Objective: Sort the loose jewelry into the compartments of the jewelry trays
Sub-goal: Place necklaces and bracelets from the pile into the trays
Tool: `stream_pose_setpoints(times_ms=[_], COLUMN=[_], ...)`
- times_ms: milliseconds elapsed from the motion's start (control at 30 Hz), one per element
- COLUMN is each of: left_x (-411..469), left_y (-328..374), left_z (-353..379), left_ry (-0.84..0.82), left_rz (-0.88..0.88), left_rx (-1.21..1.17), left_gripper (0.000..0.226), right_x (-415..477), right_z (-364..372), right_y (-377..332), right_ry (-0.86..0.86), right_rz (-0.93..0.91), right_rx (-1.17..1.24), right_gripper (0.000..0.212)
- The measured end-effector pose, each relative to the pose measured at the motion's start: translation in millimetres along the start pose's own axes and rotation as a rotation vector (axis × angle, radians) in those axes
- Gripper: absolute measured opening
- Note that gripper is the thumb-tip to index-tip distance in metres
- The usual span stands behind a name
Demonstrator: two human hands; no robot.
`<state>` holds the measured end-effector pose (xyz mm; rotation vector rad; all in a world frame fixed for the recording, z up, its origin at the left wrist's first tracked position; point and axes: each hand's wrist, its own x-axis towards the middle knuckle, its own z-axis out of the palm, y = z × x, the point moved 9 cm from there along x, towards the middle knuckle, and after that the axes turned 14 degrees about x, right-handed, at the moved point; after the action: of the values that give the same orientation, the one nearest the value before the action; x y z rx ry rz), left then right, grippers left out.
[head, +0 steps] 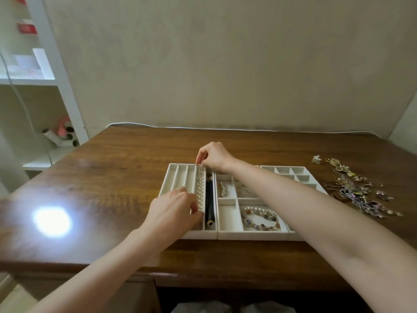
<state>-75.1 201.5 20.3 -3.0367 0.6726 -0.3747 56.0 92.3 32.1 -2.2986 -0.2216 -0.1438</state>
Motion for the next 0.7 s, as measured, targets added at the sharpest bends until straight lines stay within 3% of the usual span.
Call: stream_pose_setpoints(times_ms=[200,367,700], left_x=[10.0,31.2,79.3], left_y=[-12.0,-22.2,58.9], left_z=[-15.2,-14.0,-18.6], left_ry=[0.112,0.149,0.239], left_rz=[-0.065,-0.115,0.103], left_rx=[-0.074,-0.143,-0.397], left_gripper=[0.009,0.008,0.005], right_x=[-4.6,-17.3,-86.2], right_z=[-8.9,-32.6,-115.8], right_y=[0.4,9.0,70.6], right_ry=[0.024,0.041,0.195], right_rz=[-0.035,-0.036,0.033], right_rx=[-0.03,-0.017,0.052], right_gripper=[0.024,0.017,0.011])
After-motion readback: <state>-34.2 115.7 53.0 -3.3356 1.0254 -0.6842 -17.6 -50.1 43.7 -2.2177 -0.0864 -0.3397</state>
